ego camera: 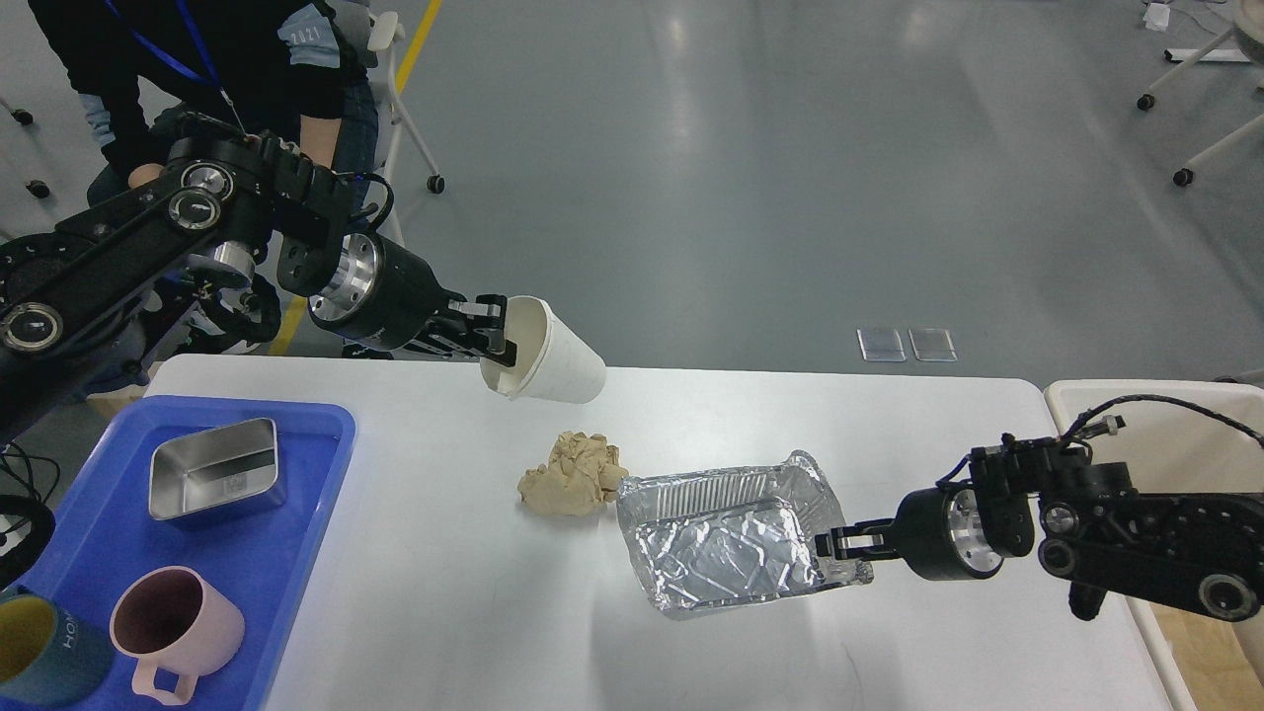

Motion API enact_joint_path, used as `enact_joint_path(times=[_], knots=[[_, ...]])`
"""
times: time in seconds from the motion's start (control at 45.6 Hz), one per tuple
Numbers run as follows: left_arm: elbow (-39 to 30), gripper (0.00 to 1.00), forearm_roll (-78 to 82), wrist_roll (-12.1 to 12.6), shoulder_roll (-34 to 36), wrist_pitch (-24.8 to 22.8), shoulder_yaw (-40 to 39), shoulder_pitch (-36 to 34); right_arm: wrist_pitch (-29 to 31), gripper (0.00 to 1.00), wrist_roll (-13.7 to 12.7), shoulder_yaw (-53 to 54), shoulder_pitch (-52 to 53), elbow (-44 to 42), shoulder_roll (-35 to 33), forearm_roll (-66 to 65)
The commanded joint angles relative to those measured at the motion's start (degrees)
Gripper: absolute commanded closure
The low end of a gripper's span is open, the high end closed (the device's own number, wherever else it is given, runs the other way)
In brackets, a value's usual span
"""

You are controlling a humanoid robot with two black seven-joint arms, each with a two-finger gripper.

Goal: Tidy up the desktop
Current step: 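Lift the paper cup with the left gripper toward the foil tray, then lower the paper cup into the foil tray and open the left gripper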

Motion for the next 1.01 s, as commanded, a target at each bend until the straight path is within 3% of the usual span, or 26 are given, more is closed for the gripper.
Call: enact_joint_path(times=[0.0,0.395,0.658,0.987], knots=[[0.1,1.00,0.0,0.1,-0.3,0.0,0.0,0.0,-0.1,1.00,0.1,0.3,0.0,-2.4,2.6,0.5],[0.4,1.00,0.4,0.1,-2.2,0.0,0.4,-0.5,0.0,1.00,-0.5,0.8,3.6,-11.4,11.1,8.8],[0.9,0.99,1.1,0.1,-6.6,0.0,1.0,-0.5,0.0,1.00,-0.8,0.7,4.8,-11.4,12.0,10.0],[7.6,0.98,4.8,0.2,-15.7,0.0,1.2,0.0,0.0,1.00,-0.8,0.7,5.5,-10.9,11.4,10.0]])
